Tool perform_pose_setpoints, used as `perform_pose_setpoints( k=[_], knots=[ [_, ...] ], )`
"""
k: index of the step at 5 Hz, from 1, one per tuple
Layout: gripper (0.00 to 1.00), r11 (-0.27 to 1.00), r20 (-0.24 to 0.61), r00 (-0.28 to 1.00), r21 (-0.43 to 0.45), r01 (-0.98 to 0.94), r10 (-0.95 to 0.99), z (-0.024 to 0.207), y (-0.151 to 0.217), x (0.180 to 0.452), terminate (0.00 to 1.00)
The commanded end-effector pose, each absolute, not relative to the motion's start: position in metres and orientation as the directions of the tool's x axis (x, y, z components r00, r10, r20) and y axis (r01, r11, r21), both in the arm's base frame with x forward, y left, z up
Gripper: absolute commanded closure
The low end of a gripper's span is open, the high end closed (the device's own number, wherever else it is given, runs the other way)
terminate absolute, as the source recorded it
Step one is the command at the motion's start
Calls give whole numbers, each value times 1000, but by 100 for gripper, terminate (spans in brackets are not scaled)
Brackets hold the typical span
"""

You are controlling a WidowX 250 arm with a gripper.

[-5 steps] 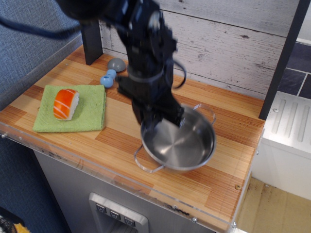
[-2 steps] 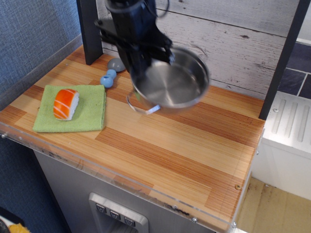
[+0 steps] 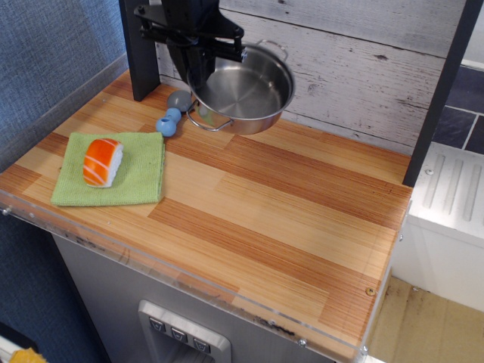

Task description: Move the pot to the right of the blue object.

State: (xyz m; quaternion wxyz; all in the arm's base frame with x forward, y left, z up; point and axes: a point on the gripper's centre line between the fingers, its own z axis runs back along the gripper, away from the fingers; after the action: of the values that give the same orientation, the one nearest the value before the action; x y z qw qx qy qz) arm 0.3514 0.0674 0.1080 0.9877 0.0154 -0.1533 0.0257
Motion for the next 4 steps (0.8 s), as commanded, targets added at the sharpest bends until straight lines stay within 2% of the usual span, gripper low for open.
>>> perform_pose_setpoints(
  k=[1, 4],
  knots=[
    [100, 996, 295, 953, 43, -80, 64, 91, 84, 365, 0],
    [100, 996, 233, 970, 34, -85, 74, 55, 89, 374, 0]
  ],
)
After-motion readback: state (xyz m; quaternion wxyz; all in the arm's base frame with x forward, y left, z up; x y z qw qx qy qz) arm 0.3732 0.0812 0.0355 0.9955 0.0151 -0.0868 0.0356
